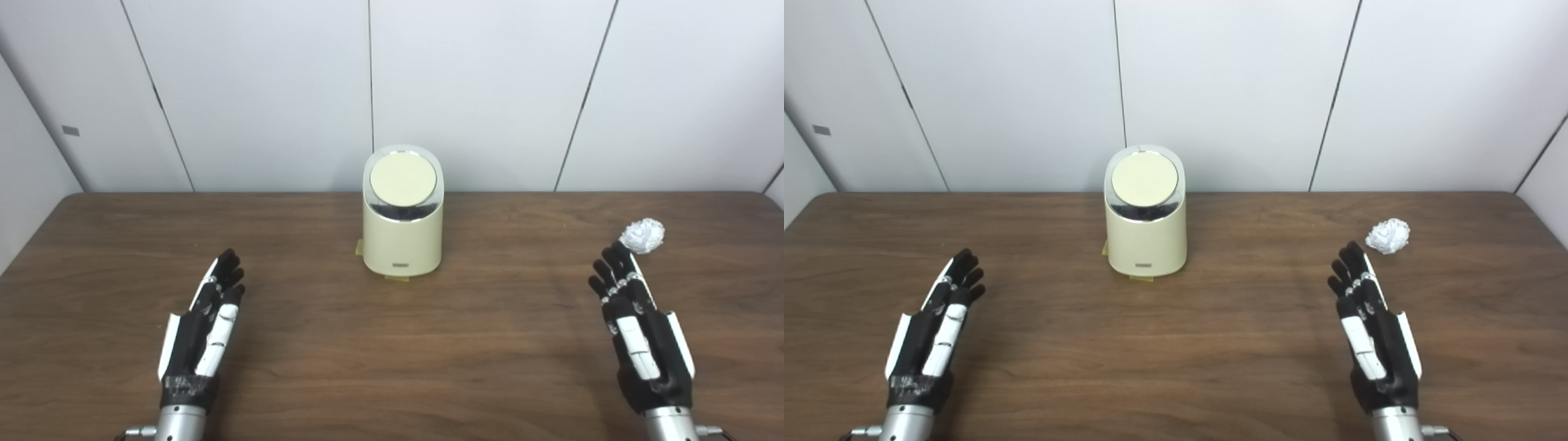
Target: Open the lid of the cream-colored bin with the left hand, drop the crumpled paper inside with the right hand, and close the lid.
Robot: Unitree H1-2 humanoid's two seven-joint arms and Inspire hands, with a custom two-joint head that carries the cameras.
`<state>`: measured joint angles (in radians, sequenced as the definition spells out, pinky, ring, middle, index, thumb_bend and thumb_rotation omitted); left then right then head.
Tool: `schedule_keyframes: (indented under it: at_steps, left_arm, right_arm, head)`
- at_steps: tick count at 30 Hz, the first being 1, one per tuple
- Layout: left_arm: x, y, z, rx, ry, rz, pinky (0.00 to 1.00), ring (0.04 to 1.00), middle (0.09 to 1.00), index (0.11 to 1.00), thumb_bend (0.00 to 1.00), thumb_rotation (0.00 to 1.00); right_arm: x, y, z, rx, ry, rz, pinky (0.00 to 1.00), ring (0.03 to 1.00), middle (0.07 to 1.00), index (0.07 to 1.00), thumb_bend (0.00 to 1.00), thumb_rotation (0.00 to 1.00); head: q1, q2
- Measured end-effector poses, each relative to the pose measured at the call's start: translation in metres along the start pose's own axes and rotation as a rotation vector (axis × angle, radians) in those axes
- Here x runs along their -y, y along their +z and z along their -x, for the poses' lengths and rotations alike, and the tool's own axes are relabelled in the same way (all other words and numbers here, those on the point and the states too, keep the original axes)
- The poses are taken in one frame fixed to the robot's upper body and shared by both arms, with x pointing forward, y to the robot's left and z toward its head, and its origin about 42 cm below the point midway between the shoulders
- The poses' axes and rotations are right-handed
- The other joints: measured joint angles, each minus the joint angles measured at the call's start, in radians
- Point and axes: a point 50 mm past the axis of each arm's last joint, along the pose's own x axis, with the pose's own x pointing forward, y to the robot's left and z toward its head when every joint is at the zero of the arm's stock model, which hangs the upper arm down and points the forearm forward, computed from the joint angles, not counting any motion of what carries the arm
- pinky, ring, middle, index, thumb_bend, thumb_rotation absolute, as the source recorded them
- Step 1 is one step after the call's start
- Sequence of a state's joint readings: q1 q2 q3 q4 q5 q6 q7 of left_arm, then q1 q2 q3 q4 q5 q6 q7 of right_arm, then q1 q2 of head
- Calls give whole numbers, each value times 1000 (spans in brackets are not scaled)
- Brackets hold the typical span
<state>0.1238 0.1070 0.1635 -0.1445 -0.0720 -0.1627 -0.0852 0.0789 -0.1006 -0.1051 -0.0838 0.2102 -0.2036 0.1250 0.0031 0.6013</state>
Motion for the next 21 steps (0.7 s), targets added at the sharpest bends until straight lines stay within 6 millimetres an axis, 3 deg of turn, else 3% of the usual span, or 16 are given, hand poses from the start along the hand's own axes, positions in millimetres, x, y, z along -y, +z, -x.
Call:
schedule_keyframes:
  at_steps: [16, 21]
  left_arm:
    - [0, 0, 0, 0, 1, 0, 924, 934, 949, 972, 569, 730]
    - [0, 0, 0, 0, 1, 0, 934, 941, 954, 981, 565, 730]
  right_arm:
    - [0, 0, 0, 0, -3, -5, 964, 972, 980, 963, 558, 713]
    - [1, 0, 0, 3, -3, -4, 959, 963, 972, 962, 583, 702]
  head:
    - [3, 2]
    - [3, -3]
